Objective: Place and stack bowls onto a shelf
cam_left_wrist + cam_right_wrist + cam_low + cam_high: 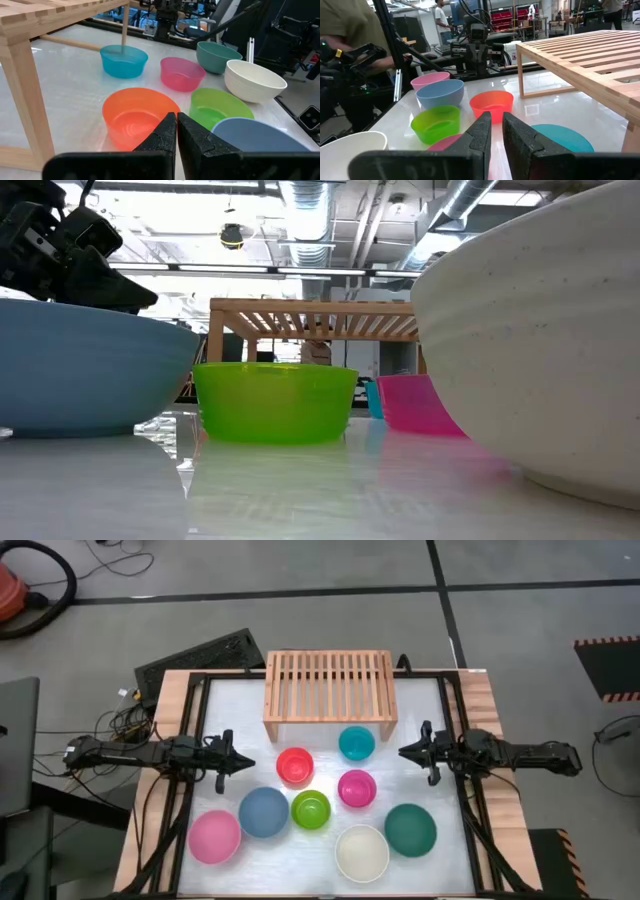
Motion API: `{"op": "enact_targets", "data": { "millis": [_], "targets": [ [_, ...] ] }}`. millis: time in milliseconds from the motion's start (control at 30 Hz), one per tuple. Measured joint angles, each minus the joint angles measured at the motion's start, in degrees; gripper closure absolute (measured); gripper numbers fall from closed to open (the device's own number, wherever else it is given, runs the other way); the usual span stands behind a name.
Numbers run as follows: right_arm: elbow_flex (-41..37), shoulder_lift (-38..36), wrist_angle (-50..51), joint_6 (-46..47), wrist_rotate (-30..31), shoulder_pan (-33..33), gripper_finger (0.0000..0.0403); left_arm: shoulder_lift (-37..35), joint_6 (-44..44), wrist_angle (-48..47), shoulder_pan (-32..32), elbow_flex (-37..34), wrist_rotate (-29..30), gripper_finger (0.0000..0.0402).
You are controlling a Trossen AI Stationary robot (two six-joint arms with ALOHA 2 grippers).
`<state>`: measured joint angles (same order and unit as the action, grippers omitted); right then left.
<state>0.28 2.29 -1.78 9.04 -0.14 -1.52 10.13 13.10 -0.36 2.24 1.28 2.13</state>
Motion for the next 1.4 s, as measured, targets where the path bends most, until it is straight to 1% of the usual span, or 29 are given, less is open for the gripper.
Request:
{"op": "enact_targets", "data": {
  "millis": [933, 1067, 1133, 1267, 1400],
  "targets": [
    [0.0, 0.0, 0.0, 0.0, 0.0, 0.0, 0.0327, 0.0, 0.0, 0.1, 0.0, 0.0, 0.0, 0.0401],
    [0.0, 0.0, 0.0, 0.0, 0.0, 0.0, 0.0327, 0.0, -1.2, 0.0, 0.0, 0.0, 0.1, 0.0401],
    [0.0, 0.0, 0.0, 0.0, 0.0, 0.0, 0.0327, 0.0, 0.1, 0.0, 0.0, 0.0, -0.3, 0.0401],
    [0.0, 0.0, 0.0, 0.0, 0.0, 0.0, 0.0327, 0.0, 9.9, 0.0, 0.0, 0.0, 0.5, 0.0401],
    [0.0, 0.0, 0.0, 0.0, 0.0, 0.0, 0.0327, 0.0, 10.5, 1.2, 0.0, 0.0, 4.5, 0.0401]
  ]
}}
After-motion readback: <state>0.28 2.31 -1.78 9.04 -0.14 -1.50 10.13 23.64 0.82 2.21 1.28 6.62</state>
